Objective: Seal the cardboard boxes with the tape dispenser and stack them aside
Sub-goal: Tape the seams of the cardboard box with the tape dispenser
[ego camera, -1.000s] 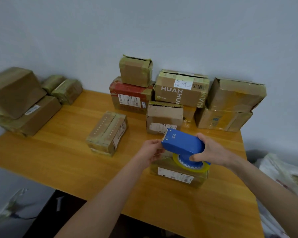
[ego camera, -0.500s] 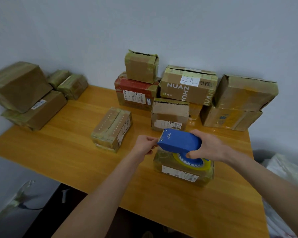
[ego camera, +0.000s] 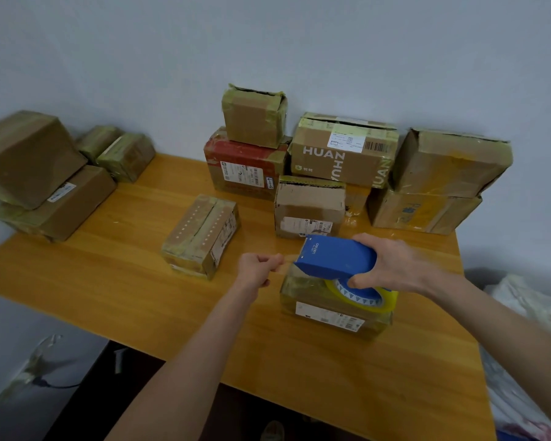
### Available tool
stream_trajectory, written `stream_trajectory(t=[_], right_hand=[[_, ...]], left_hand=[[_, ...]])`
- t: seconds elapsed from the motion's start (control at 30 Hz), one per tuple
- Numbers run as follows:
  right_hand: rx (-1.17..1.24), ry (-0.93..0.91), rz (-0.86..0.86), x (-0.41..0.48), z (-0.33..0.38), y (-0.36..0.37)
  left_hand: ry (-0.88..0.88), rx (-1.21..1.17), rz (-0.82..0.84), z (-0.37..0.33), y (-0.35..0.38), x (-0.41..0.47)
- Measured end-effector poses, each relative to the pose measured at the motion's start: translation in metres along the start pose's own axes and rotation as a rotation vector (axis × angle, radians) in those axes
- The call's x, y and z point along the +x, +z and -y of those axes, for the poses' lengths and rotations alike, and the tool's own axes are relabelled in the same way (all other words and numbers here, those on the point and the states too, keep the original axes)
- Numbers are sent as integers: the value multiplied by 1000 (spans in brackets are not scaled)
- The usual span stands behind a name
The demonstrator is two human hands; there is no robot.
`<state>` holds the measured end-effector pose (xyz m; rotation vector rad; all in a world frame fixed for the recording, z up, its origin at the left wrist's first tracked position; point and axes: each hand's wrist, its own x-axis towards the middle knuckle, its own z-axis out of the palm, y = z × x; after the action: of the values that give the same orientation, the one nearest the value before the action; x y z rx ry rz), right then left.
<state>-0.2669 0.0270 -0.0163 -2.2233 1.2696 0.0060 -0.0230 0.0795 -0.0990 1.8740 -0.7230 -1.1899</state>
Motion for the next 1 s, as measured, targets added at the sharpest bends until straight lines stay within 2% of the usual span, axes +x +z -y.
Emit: stream_trajectory(t=[0.13, 0.33, 0.5, 0.53, 0.6, 0.67, 0.7, 0.77, 0.83, 1.0], right_hand=[[13, 23, -9, 2, 2, 8], [-82, 21, -62, 3, 11, 15], [-85, 24, -64, 3, 15, 18], [-86, 21, -65, 3, 14, 18], [-80, 19, -67, 5, 14, 18], [-68, 18, -77, 4, 13, 17], [-65, 15, -78, 3, 13, 17], [-77, 5, -71, 2, 13, 17], [-116, -13, -61, 1, 12, 16], [-214, -42, -39, 0, 14, 11]], left_hand=[[3, 104, -10, 13, 8, 8], [-12, 113, -25, 30, 16, 15], [14, 442, -1, 48, 10, 7], [80, 487, -48, 51, 6, 2], [384, 541, -127, 52, 0, -8], [684, 616, -38, 51, 4, -20], [756, 683, 38, 51, 9, -25], [799, 847, 133, 55, 18, -30], [845, 970, 127, 62, 21, -28], [876, 1066, 114, 63, 20, -21]])
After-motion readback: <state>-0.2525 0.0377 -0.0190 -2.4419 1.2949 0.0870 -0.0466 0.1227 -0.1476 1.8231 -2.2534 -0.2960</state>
